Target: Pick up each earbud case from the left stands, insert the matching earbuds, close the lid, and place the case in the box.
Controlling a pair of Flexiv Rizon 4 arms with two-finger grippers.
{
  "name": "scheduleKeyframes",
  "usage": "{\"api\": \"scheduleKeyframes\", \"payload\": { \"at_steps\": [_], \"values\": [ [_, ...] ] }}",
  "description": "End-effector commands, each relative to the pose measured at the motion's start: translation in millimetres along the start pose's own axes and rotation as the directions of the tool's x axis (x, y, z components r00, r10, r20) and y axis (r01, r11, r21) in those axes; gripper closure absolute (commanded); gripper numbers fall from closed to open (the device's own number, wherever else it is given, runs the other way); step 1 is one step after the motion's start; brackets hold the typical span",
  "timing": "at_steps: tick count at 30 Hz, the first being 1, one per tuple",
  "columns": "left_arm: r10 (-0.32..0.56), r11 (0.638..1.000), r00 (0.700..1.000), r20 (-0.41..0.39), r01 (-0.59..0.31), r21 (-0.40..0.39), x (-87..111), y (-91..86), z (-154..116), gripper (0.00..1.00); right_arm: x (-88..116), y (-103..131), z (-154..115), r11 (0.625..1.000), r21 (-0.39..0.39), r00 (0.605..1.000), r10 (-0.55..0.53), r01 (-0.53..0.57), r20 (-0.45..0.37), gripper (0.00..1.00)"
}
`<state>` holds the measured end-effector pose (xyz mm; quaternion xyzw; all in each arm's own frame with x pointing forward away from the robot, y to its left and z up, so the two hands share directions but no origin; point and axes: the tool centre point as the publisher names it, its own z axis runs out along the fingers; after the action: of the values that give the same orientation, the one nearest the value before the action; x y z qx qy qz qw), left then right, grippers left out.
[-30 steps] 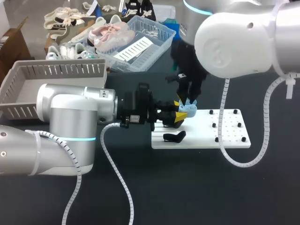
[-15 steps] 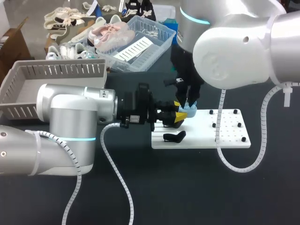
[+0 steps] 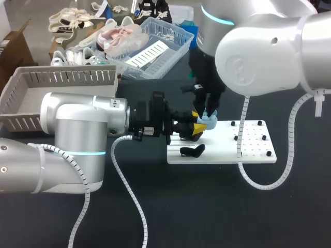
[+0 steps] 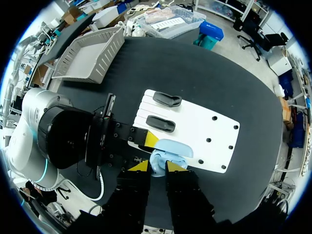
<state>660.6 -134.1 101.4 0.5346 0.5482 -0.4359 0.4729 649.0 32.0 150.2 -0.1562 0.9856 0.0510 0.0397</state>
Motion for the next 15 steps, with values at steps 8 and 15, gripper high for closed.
{"api": "scheduleKeyframes", "payload": {
  "at_steps": [8, 15],
  "values": [
    [0.001, 1.0, 1.0, 0.002, -0.001, -0.002, 0.3, -0.2, 0.4, 1.0, 3.5, -5.2, 3.2, 1.0, -0.023, 1.0, 0.011, -0.011, 0.004, 1.0],
    [0.001, 1.0, 1.0, 0.002, -0.001, -0.002, 0.3, -0.2, 0.4, 1.0, 3.8, -5.6, 4.5, 0.999, -0.034, 1.0, 0.014, -0.014, 0.006, 1.0]
  ]
}}
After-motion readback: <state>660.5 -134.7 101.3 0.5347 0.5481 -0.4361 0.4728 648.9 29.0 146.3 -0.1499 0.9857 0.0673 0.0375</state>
